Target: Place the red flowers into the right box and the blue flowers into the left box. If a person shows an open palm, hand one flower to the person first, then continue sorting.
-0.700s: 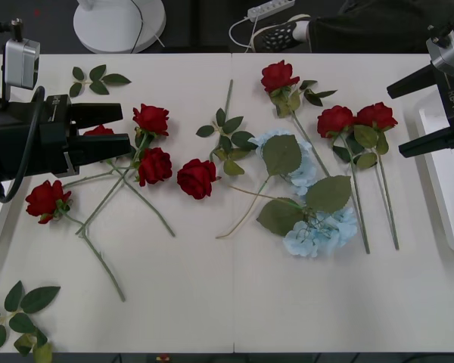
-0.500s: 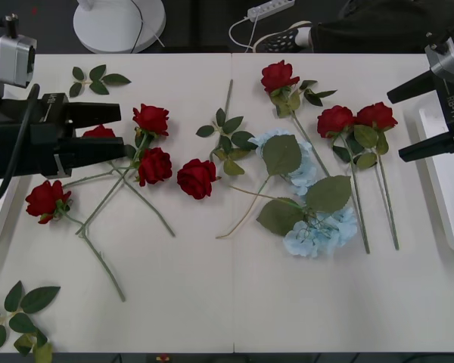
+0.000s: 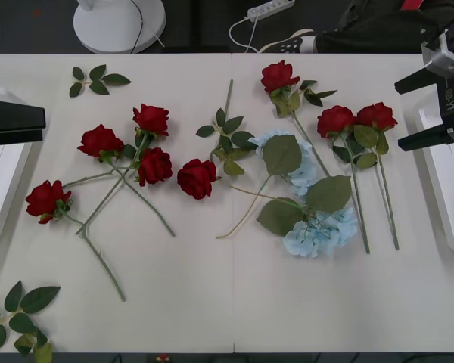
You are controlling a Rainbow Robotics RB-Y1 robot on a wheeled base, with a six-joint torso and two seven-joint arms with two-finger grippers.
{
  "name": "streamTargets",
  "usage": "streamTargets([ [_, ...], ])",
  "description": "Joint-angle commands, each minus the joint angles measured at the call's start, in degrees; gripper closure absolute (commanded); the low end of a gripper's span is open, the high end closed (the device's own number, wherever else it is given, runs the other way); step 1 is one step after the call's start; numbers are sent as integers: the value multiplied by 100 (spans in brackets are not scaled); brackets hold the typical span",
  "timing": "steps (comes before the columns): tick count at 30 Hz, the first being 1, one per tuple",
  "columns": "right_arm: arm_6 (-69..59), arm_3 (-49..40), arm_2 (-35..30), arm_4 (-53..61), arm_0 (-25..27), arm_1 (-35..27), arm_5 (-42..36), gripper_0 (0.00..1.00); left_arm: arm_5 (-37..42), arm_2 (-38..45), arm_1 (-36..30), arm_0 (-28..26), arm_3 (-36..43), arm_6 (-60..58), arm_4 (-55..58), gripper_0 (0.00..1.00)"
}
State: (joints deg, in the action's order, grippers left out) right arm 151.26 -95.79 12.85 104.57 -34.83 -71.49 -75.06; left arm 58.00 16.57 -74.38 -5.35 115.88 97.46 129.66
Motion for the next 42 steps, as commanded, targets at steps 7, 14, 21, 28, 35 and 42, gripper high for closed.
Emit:
streamTargets([
  [7, -4043, 492, -10, -1703, -709, 618, -571, 0, 625, 725, -32, -853, 391, -2012, -1136, 0],
  [14, -4993, 1001, 262, -2907, -894, 987, -562, 0, 625, 725, 82, -1240, 593, -3532, -2200, 0],
  [21, -5327, 1625, 596, -3804, -1175, 1348, -545, 0, 625, 611, 214, -1486, 910, -5097, -3158, 0],
  [28, -5362, 2443, 737, -4577, -1298, 1893, -422, 0, 669, -198, 214, -1082, 1015, -6644, -4485, 0],
  [35, -5309, 2988, 737, -5149, -1307, 2315, -175, 0, 1135, -1112, 214, -265, 875, -7145, -5337, 0],
  [42, -5309, 3568, 737, -5702, -1439, 2754, -52, 0, 1170, -2580, 231, 860, 444, -7145, -6014, 0],
])
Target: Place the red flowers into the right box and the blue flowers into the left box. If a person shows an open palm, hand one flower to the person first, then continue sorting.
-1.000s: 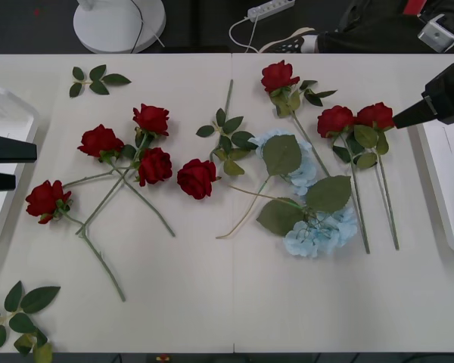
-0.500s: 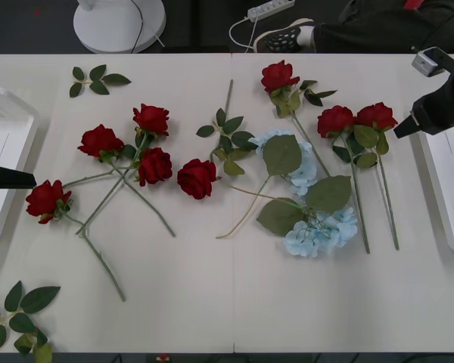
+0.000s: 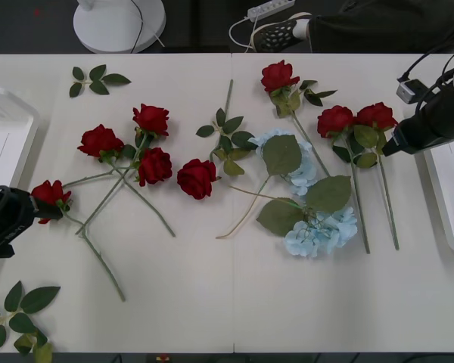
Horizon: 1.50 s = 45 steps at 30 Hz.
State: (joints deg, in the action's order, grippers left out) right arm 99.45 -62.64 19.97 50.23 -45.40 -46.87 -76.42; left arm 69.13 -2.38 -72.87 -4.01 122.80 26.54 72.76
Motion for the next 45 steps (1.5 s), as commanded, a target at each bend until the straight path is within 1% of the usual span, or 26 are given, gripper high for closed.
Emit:
streamTargets([
  [1, -119, 323, 24, -329, -408, 337, 101, 0, 57, -825, 88, 823, -318, -61, -386, 0],
  [3, -110, 464, 24, -479, -434, 477, 180, 0, 57, -1159, 132, 1087, -512, -43, -553, 0],
  [5, -110, 508, 24, -584, -434, 556, 259, 0, 57, -1344, 176, 1210, -652, -43, -640, 0],
  [11, -145, 745, 24, -787, -443, 811, 497, 0, 48, -2117, 519, 1869, -1303, 71, -1027, 0],
  [14, -119, 973, 24, -822, -461, 890, 585, 0, -22, -2425, 721, 2106, -1646, 115, -1229, 0],
  [18, -83, 1316, 15, -760, -513, 917, 725, 0, -242, -2803, 888, 2273, -1944, 344, -1440, 0],
  [22, -119, 1553, 24, -725, -584, 987, 708, 0, -330, -3075, 1002, 2440, -2270, 642, -1396, 0],
  [24, -101, 1633, 15, -716, -610, 1022, 717, 0, -339, -3145, 1099, 2475, -2357, 669, -1458, 0],
  [29, -101, 1764, 24, -707, -619, 1119, 717, 0, -400, -3664, 1301, 2792, -2771, 897, -1598, 0],
  [37, -92, 1782, 24, -725, -610, 1242, 743, 0, -435, -3875, 1556, 2836, -3069, 1073, -2012, 0],
  [41, -57, 2028, 24, -743, -619, 1321, 998, 0, -453, -3954, 1688, 2792, -3078, 1047, -2345, 0],
  [45, 22, 2248, 24, -760, -619, 1382, 1261, 0, -567, -3954, 1846, 2633, -3113, 1003, -2741, 0],
])
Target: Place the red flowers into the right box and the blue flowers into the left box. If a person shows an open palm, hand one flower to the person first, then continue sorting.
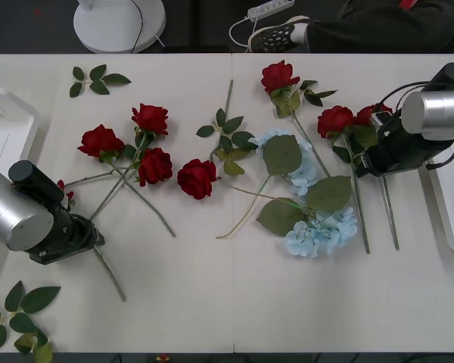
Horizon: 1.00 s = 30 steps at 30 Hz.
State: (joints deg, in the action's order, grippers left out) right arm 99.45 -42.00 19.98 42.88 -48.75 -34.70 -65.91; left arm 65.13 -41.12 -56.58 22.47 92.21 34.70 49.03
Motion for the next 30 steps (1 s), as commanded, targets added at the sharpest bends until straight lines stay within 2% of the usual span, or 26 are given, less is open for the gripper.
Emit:
streamTargets([
  [1, 30, 209, 23, -34, -284, 174, 245, 0, -220, -71, 244, -58, -62, 178, -464, 0],
  [4, 57, 227, 23, -51, -284, 174, 245, 0, -457, -80, 350, -181, -185, 160, -666, 0],
  [5, 66, 227, 23, -51, -284, 174, 245, 4, -492, -80, 376, -199, -229, 178, -693, 0],
  [8, 92, 227, 41, -60, -284, 174, 245, 44, -519, -80, 446, -234, -264, 195, -833, 0],
  [9, 92, 227, 50, -60, -284, 174, 245, 65, -519, -80, 446, -243, -264, 186, -833, 0],
  [10, 92, 227, 50, -51, -284, 174, 245, 77, -510, -80, 446, -243, -264, 195, -833, 0],
  [11, 92, 227, 50, -42, -284, 174, 245, 94, -510, -80, 455, -243, -264, 195, -842, 0],
  [12, 92, 236, 41, -42, -284, 174, 245, 100, -510, -80, 455, -243, -256, 213, -833, 0],
  [16, 110, 280, 50, 37, -284, 174, 245, 100, -457, -80, 446, -260, -264, 239, -833, 0],
  [17, 118, 271, 50, 63, -284, 174, 237, 100, -440, -80, 446, -269, -282, 257, -842, 13],
  [18, 118, 271, 41, 133, -284, 174, 228, 100, -422, -80, 446, -269, -300, 265, -842, 49],
  [19, 127, 271, 41, 265, -302, 147, 202, 100, -422, -80, 446, -269, -352, 274, -842, 76],
  [20, 127, 271, 41, 388, -311, 130, 175, 100, -422, -80, 446, -269, -388, 283, -842, 94],
  [21, 127, 271, 15, 529, -355, 104, 131, 100, -422, -80, 455, -269, -423, 301, -851, 100],
  [30, 285, 244, -152, 1707, -820, -353, -589, 100, -413, -80, 446, -357, -423, 371, -1123, 100],
])
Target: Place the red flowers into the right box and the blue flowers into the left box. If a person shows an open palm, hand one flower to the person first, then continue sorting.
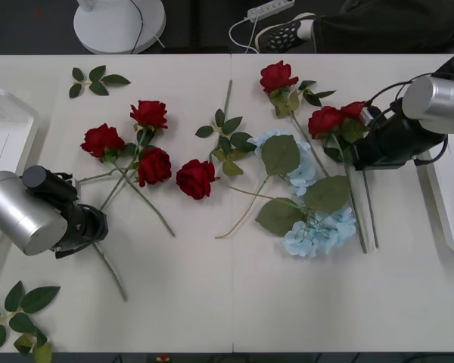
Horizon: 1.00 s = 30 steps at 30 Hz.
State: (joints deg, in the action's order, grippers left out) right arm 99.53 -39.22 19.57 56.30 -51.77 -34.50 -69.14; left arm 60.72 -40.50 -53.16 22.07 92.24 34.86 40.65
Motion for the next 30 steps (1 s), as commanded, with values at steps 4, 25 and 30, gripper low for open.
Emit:
streamTargets([
  [4, 550, -112, -67, 724, -756, -724, -627, 100, 71, -143, 8, -335, -355, 355, -374, 100],
  [25, 1376, -772, 855, 1032, -773, -3335, -820, 100, 1276, 2081, -1961, -1363, 2817, 1471, 391, 100],
  [30, 1393, -385, 847, 171, -580, -3308, -73, 100, 1065, 2371, -1882, -1355, 2993, 1506, 426, 100],
])
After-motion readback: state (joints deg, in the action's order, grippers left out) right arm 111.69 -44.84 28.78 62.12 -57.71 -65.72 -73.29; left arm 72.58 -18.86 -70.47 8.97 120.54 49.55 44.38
